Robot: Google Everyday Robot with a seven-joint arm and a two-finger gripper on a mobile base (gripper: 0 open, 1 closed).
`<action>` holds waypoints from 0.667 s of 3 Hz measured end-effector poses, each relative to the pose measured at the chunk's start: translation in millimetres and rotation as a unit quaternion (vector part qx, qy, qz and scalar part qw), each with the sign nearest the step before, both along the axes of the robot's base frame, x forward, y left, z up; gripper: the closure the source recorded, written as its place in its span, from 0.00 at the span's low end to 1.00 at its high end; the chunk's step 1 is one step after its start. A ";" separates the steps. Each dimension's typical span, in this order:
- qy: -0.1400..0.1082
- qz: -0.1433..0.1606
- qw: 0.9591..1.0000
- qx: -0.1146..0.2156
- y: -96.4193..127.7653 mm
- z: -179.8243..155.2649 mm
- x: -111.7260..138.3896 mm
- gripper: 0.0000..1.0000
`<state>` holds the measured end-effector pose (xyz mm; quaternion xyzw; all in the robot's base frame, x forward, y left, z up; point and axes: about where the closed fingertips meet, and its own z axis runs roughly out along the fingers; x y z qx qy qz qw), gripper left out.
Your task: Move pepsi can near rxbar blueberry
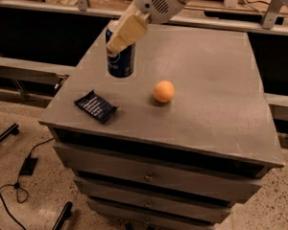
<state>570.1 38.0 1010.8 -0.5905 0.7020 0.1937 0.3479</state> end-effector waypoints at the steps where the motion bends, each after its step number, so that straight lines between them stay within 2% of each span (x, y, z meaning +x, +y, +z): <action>1: 0.017 -0.006 0.999 -0.042 13.8 -32.7 4.9 1.00; 2: 0.025 -0.018 0.998 -0.057 13.0 -54.4 13.1 1.00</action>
Offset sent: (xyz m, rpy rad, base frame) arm 0.0206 0.0035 -0.0689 -0.1351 0.0572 -0.0720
